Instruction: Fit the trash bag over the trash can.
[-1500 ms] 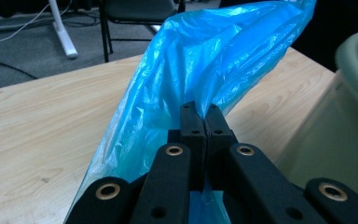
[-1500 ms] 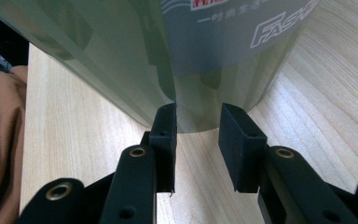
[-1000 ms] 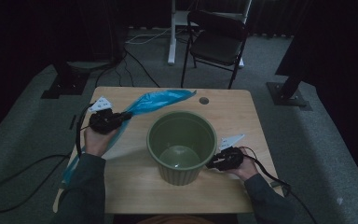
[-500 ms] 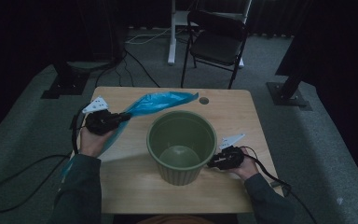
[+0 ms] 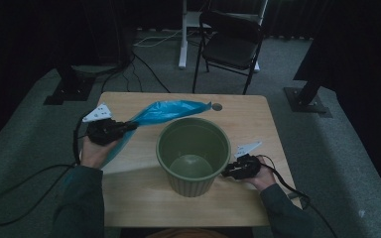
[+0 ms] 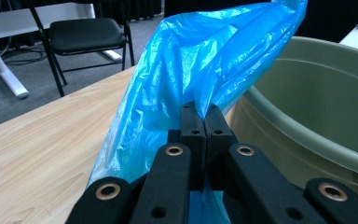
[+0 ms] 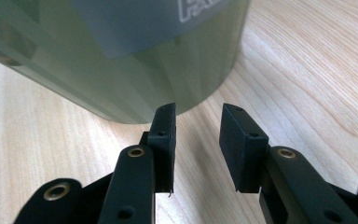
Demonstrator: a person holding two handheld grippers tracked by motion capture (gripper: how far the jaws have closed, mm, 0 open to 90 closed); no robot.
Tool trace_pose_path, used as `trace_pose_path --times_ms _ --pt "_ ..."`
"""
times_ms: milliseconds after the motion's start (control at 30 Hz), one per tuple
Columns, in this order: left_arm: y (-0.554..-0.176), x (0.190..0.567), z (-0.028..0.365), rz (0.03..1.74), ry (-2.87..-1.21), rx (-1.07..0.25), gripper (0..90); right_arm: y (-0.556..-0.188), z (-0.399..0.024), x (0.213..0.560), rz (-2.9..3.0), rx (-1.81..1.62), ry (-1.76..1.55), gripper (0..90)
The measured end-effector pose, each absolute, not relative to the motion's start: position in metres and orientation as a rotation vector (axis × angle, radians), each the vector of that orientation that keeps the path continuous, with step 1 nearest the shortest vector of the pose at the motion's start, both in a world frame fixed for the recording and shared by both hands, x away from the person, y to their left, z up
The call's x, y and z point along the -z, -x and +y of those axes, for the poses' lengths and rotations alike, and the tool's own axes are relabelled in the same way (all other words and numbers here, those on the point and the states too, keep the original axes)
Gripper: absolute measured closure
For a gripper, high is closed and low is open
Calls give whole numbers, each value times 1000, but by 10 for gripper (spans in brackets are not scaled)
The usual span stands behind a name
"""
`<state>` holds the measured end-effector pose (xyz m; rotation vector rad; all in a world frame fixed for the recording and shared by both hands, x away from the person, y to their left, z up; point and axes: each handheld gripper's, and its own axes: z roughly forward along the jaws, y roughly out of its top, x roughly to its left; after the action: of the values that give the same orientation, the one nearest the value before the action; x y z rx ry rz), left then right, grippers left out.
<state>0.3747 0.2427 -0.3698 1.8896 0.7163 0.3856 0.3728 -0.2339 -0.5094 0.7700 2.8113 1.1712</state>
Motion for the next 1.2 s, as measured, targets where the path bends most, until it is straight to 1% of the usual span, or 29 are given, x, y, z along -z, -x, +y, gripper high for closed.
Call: trace_pose_path --times_ms 733,1200 --pt "-358 362 244 597 -1933 -335 895 -374 -235 510 2814 -1164 -778 656" --pt "-349 368 253 555 -1913 -287 894 -374 -234 510 2819 -1162 -780 656"
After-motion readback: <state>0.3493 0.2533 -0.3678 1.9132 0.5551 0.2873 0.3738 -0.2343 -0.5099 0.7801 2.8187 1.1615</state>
